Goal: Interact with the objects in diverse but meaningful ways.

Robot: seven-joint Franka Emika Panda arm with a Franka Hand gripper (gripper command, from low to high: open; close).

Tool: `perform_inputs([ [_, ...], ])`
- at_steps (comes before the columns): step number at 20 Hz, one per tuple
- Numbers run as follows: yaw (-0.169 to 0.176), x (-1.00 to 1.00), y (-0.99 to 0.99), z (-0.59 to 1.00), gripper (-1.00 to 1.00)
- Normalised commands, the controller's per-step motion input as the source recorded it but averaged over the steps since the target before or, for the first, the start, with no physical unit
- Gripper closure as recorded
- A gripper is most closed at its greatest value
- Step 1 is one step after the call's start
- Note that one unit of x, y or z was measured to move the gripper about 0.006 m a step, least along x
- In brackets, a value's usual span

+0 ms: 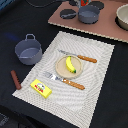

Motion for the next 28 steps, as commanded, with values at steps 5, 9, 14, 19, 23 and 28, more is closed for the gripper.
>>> perform_inputs([
  [5,-0.096,0.73,0.45,0.18,1.0],
  [9,-0.08,0.62,0.5,0.05,1.0],
  [14,-0.007,0.18,0.42,-0.17,1.0],
  [19,-0.002,0.17,0.34,-0.13,-1.0],
  [23,0.0,0.0,0.33,-0.02,-1.0],
  [28,-0.004,0.04,0.36,0.48,-1.0],
])
